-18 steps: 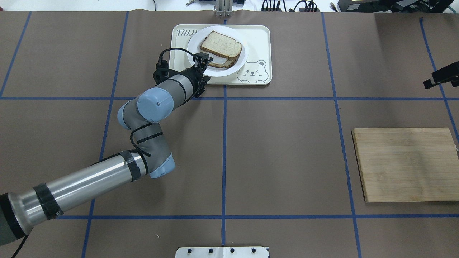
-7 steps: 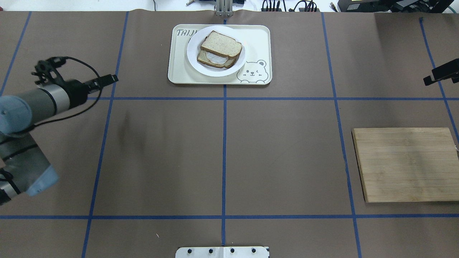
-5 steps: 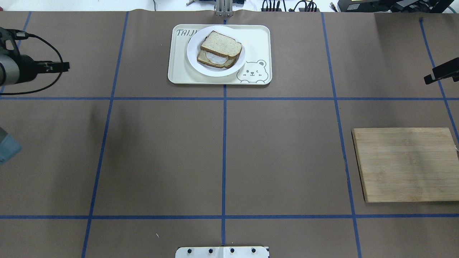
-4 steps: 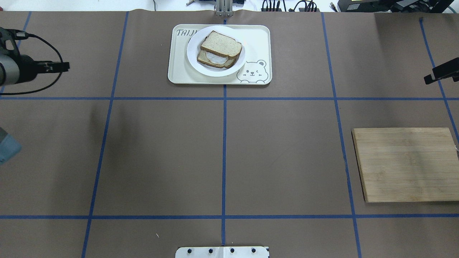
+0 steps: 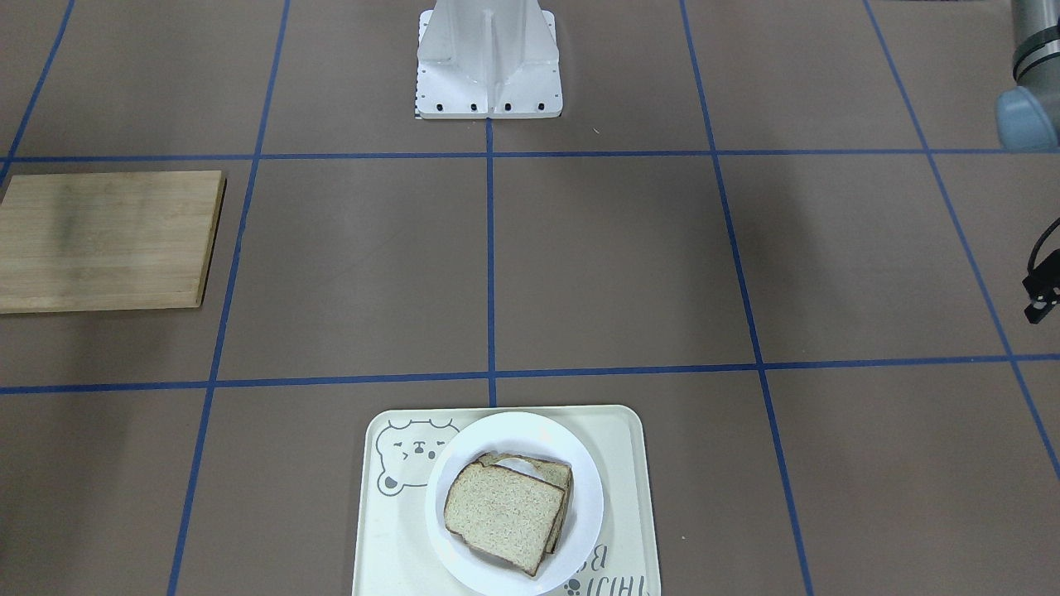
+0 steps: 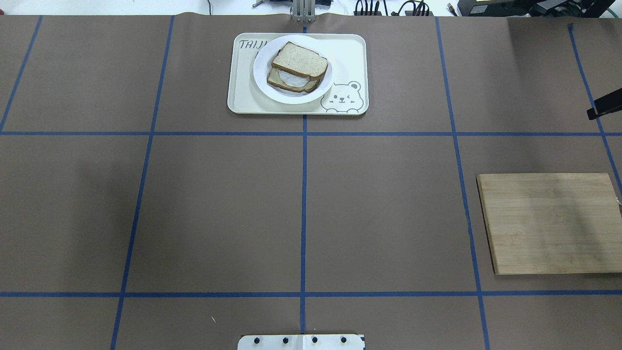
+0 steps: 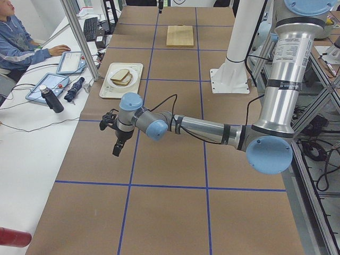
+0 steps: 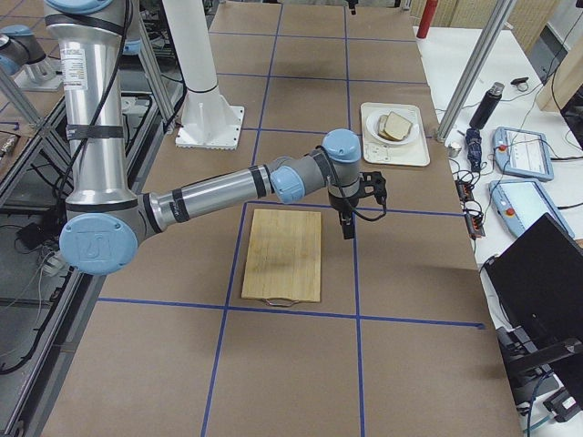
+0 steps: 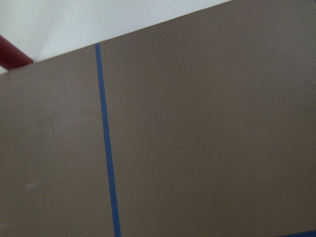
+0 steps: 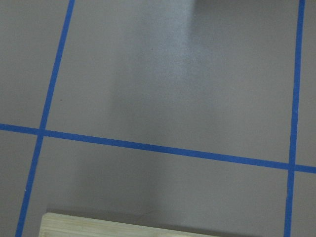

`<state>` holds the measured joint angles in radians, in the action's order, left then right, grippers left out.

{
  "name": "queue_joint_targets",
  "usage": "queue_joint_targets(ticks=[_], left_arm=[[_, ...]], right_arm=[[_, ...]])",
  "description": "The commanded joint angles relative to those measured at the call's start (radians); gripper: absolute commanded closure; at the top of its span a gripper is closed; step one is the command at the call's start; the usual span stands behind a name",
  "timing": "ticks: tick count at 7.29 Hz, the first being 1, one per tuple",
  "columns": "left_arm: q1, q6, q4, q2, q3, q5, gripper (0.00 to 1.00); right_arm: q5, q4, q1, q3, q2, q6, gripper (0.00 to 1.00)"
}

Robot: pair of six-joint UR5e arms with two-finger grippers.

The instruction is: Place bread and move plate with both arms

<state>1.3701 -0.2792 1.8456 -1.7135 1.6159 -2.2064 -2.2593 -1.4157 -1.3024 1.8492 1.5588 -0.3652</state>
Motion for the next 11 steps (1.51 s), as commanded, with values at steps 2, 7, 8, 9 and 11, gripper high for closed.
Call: queue_joint_targets(ticks=[2, 7, 8, 9, 11], left_arm=[[0.032, 0.274, -0.383, 0.052, 0.165, -0.082, 0.01], [0.017, 0.268, -0.361, 0.055, 0.159, -0.096, 0.01], [0.017, 0.267, -0.286, 0.037, 0.100, -0.098, 0.01], [0.017, 0.267, -0.263, 0.040, 0.101, -0.096, 0.01], [0.017, 0.268, -0.264, 0.038, 0.095, -0.098, 0.01]], right_arm=[[-0.008, -0.006, 0.002, -0.005, 0.029, 0.043, 0.00], [-0.016, -0.002, 0.002, 0.001, 0.015, 0.045, 0.00], [-0.020, -0.002, 0.002, -0.001, -0.003, 0.043, 0.00], [-0.037, -0.002, 0.002, -0.002, -0.028, 0.042, 0.00], [-0.075, 0.003, -0.001, -0.010, -0.054, 0.042, 0.00]])
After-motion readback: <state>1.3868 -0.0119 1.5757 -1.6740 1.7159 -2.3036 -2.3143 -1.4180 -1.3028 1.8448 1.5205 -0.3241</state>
